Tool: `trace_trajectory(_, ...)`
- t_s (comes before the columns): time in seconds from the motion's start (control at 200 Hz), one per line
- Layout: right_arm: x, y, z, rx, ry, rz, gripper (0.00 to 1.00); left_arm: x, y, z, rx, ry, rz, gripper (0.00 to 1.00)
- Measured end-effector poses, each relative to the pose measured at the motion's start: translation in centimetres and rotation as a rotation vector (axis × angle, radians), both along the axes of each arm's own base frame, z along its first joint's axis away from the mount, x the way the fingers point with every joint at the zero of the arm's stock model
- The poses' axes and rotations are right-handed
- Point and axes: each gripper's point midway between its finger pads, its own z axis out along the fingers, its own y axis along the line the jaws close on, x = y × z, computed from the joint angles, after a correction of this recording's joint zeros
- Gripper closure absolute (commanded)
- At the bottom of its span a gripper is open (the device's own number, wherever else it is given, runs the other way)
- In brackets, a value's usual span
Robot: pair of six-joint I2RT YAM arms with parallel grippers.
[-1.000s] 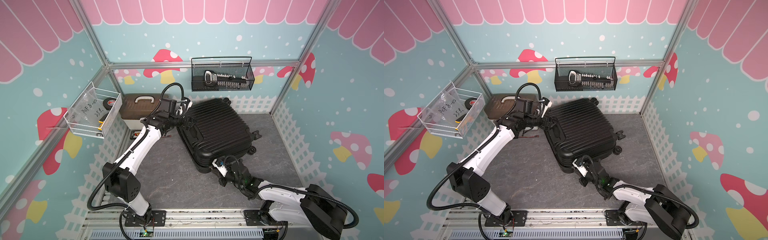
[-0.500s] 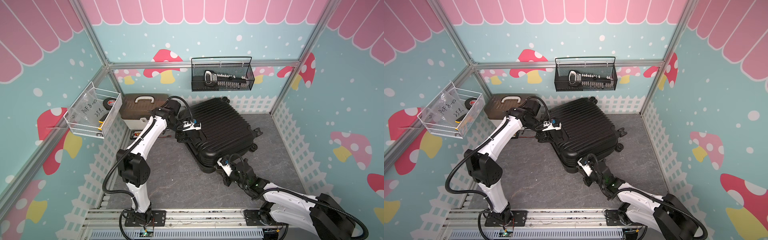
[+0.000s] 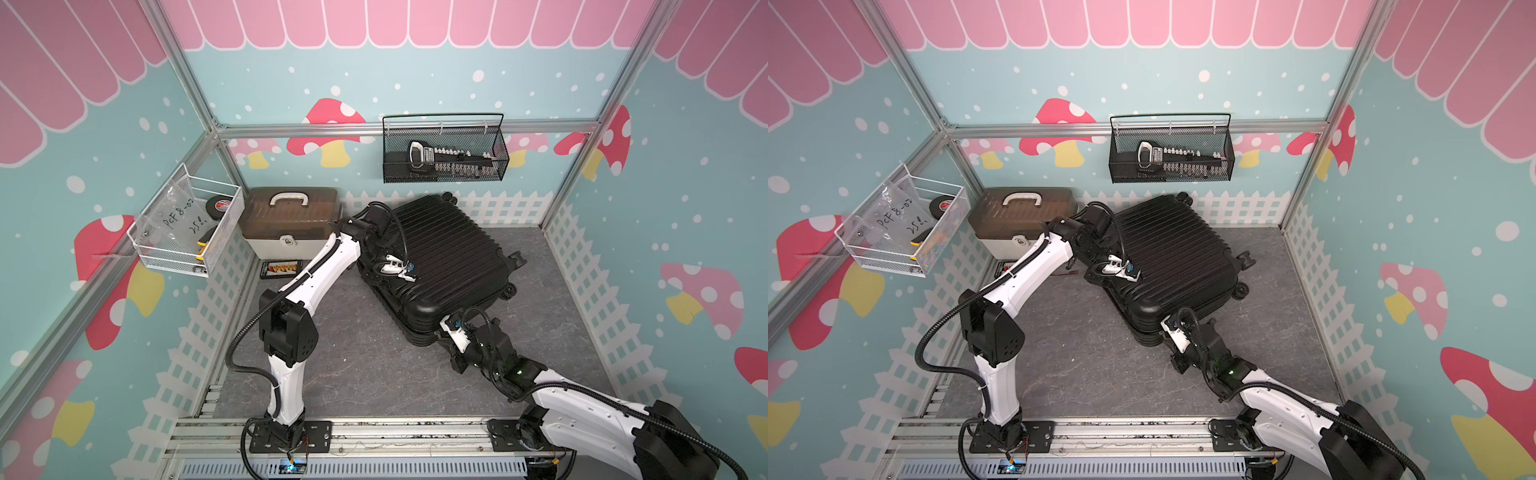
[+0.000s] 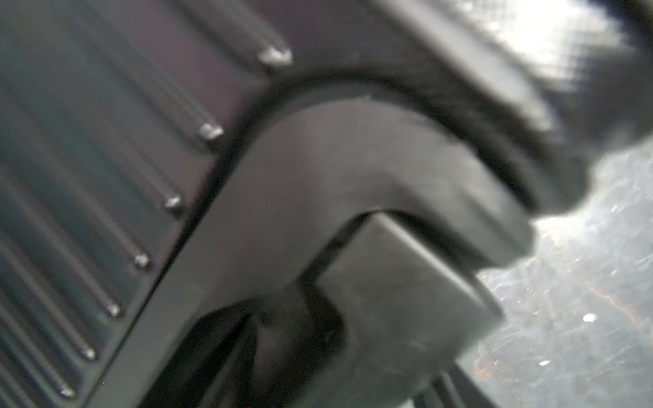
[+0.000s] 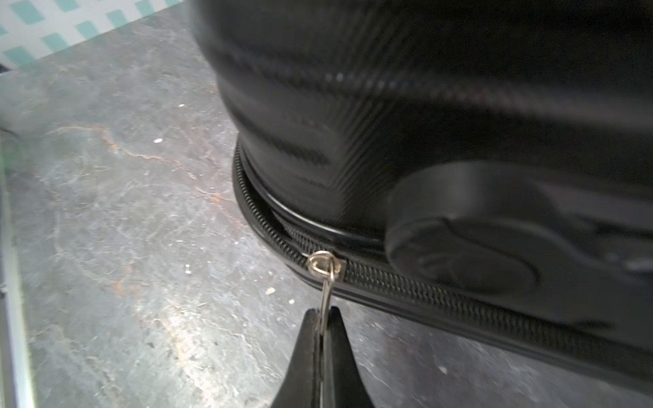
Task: Close the suitcase zippers
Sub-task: Zip the zipper on the suitcase.
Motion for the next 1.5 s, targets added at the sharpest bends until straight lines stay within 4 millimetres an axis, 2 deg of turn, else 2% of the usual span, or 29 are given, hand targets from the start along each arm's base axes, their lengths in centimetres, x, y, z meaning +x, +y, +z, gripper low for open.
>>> trace_trajectory(0.11, 0.6, -1.7, 0.0, -0.032, -0.004, -0.087, 1.0, -1.2, -0.8, 0.2, 0.04, -0.059, -0.057, 0.61)
trace_trajectory(0.271, 0.9, -3.4, 0.0, -0.062, -0.011, -0.173, 1.0, -2.9, -1.0, 0.2, 0.061, -0.053, -0.01, 0.62)
trace_trajectory(0.446, 1.3, -5.5, 0.1, -0.104, -0.026, -0.277, 1.0, -4.8, -2.4, 0.5, 0.058, -0.029, 0.024, 0.63)
trace_trajectory(0.546, 1.4, -6.3, 0.0, -0.129, -0.031, -0.314, 1.0, -5.9, -2.9, 0.6, 0.05, -0.003, 0.042, 0.59)
trace_trajectory(0.696, 1.5, -6.4, 0.0, -0.134, -0.035, -0.318, 1.0, -6.8, -2.5, 0.9, 0.051, 0.023, 0.082, 0.43)
trace_trajectory(0.787, 1.5, -6.4, 0.0, -0.134, -0.037, -0.314, 1.0, -6.9, -2.2, 0.8, 0.065, 0.027, 0.094, 0.42)
trace_trajectory(0.857, 1.5, -6.4, 0.1, -0.132, -0.04, -0.313, 1.0, -6.8, -2.2, 0.8, 0.069, 0.023, 0.096, 0.44)
trace_trajectory(0.947, 1.4, -6.4, 0.2, -0.13, -0.041, -0.309, 1.0, -6.4, -2.2, 0.8, 0.069, 0.005, 0.104, 0.59)
trace_trajectory(1.087, 1.2, -6.3, 0.2, -0.125, -0.039, -0.301, 1.0, -5.8, -2.3, 0.9, 0.074, -0.031, 0.087, 0.71)
trace_trajectory(1.348, 0.5, -6.1, 1.0, -0.096, -0.05, -0.267, 1.0, -5.6, -2.4, 1.4, 0.096, -0.051, 0.079, 0.81)
trace_trajectory(1.498, 0.0, -5.7, 1.6, -0.061, -0.059, -0.233, 1.0, -5.3, -2.5, 1.9, 0.107, -0.061, 0.085, 0.81)
